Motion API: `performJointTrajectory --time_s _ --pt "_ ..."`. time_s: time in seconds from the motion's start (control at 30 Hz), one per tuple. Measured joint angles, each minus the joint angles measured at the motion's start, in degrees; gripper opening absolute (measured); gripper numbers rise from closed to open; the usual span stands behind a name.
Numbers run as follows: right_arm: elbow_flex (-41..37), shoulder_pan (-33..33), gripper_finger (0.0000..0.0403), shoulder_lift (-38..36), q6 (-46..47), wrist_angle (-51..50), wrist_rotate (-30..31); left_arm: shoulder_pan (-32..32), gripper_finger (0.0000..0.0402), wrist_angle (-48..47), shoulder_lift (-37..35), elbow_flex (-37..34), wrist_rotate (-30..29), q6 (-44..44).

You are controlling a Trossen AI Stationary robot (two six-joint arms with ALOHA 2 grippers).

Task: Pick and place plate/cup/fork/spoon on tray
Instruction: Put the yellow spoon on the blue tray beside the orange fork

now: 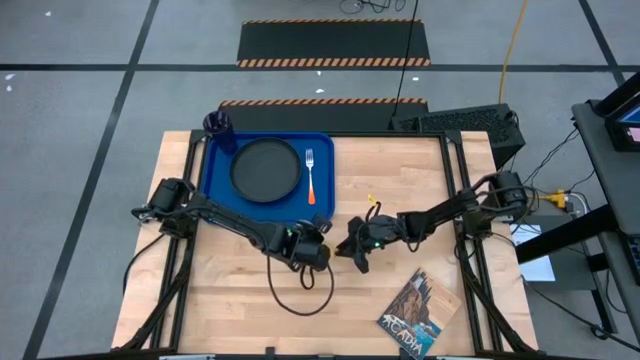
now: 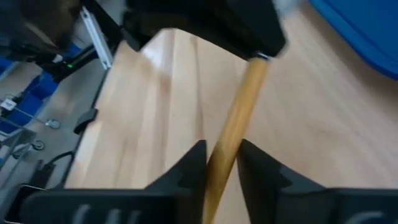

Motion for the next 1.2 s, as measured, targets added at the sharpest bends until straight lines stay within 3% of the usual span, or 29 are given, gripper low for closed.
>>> performJointTrajectory --time_s 0.13,0.33,0.6,0.77,1.0,1.2 --pt "-0.14 -1.17 0.0014 0.06 -1.3 -0.54 0.13 -0.32 0.0043 0.05 -0.04 -0.02 -3.32 -1.13" --pt "-0.14 -2.69 0.0019 0.03 -3.14 0.3 0.53 -0.23 0.0078 0.16 -0.04 -0.11 -8.41 -9.11" --pt "-0.07 -5.4 0.0011 -0.9 -5.51 1.44 0.01 -2.52 0.016 -0.76 -0.27 -0.11 -21.7 -20.3" --pt "-1.01 -6.76 0.0011 -3.99 -6.92 1.25 0.06 -3.81 0.0187 -2.17 -1.22 0.02 -23.13 -29.07" --pt "-3.58 -9.42 0.001 -8.56 -7.96 1.44 1.9 -6.62 0.0187 -5.04 -2.69 0.02 -32.26 -42.43" --pt "-7.02 -10.09 0.001 -8.53 -5.75 7.22 2.74 -8.66 0.0169 -5.95 -5.57 -0.13 -33.67 -54.73"
